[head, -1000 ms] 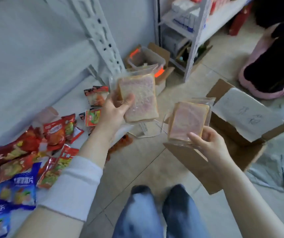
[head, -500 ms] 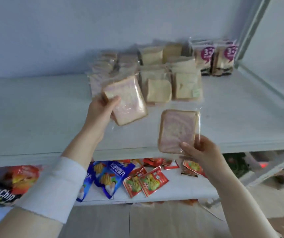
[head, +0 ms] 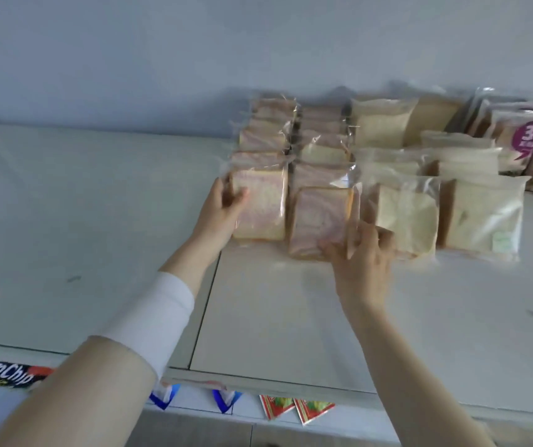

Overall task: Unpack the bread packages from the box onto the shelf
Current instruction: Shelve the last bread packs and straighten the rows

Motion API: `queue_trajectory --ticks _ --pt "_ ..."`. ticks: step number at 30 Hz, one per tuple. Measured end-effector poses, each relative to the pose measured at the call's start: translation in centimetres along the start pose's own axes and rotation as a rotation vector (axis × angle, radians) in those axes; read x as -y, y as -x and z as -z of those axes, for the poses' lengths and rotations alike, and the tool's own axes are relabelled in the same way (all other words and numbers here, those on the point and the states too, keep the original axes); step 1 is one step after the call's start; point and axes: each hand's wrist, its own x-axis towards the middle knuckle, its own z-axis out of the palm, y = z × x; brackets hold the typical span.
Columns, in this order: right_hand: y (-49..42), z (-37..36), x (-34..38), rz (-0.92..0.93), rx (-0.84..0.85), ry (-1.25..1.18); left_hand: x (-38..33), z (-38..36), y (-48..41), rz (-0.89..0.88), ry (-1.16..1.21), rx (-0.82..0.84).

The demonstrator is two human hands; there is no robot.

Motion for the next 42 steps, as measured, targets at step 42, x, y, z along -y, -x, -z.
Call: queue_trajectory --ticks 42 --pt "-5.6 -13.2 9.4 0.395 -0.181 0.606 -1.2 -2.3 -14.6 0.260 0.760 0.490"
